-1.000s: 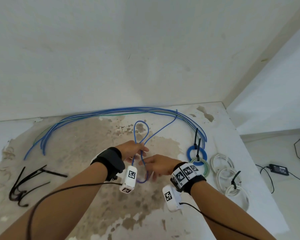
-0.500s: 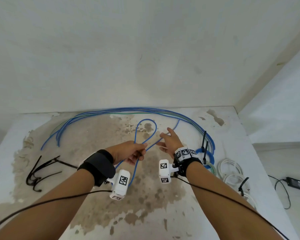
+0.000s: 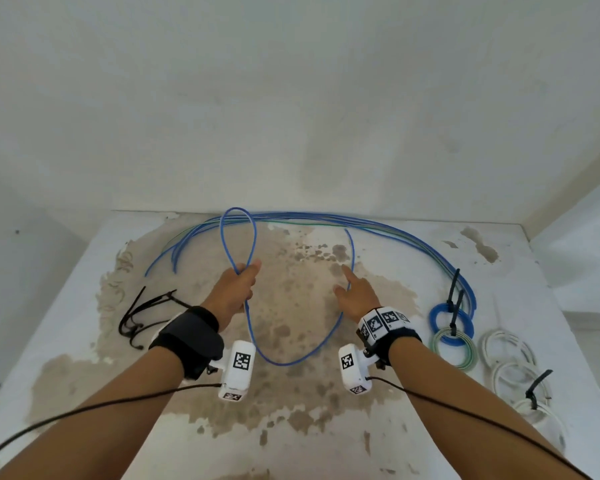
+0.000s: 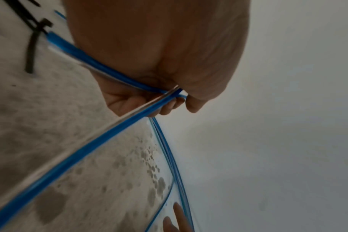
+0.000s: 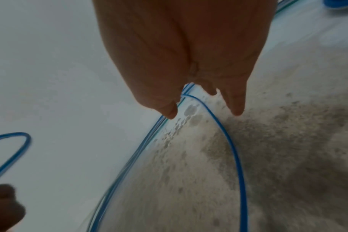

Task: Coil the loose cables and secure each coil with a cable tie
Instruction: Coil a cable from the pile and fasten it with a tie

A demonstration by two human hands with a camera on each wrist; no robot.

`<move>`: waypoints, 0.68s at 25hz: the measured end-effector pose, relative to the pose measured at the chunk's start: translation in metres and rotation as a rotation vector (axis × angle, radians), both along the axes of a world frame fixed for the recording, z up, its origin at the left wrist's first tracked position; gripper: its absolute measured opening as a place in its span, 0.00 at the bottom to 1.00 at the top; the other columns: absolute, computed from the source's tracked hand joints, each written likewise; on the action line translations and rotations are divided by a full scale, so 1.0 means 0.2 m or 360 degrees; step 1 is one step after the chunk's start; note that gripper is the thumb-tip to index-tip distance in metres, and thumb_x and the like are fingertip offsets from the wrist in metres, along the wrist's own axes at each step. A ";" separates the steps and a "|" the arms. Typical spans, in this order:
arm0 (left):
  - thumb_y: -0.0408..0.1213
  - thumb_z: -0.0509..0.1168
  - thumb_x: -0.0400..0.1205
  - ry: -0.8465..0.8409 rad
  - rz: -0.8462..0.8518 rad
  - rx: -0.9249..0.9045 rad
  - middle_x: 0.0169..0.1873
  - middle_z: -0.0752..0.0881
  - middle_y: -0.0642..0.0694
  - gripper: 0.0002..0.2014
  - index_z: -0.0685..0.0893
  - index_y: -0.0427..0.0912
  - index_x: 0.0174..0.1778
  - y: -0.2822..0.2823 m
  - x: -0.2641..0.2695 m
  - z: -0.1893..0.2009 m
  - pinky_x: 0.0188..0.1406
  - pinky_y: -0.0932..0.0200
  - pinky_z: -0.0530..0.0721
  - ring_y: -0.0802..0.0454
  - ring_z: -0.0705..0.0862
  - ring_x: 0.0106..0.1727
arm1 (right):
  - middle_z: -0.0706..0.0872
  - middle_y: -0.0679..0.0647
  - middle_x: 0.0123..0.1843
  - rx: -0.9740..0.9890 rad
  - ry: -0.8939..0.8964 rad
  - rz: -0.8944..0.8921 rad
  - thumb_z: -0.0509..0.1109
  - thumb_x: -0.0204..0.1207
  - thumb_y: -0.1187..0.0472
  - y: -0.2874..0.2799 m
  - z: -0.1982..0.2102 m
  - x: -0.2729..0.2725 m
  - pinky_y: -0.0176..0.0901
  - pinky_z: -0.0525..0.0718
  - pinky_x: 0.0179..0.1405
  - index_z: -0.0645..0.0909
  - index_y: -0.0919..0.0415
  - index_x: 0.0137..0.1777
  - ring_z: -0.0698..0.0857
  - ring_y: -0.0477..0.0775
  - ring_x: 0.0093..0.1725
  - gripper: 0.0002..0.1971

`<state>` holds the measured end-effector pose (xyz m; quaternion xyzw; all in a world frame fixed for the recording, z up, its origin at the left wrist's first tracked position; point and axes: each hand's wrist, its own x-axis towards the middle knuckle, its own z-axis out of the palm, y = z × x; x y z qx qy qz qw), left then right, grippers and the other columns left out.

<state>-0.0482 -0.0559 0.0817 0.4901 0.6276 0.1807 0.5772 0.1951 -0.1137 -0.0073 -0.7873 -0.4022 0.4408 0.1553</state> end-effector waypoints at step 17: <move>0.50 0.78 0.77 -0.0774 0.0162 0.0035 0.46 0.70 0.50 0.39 0.58 0.44 0.71 -0.15 -0.47 0.13 0.63 0.41 0.81 0.52 0.74 0.54 | 0.71 0.43 0.30 0.0674 0.0314 0.0153 0.65 0.85 0.40 -0.31 0.49 -1.13 0.42 0.70 0.35 0.76 0.53 0.40 0.70 0.45 0.30 0.19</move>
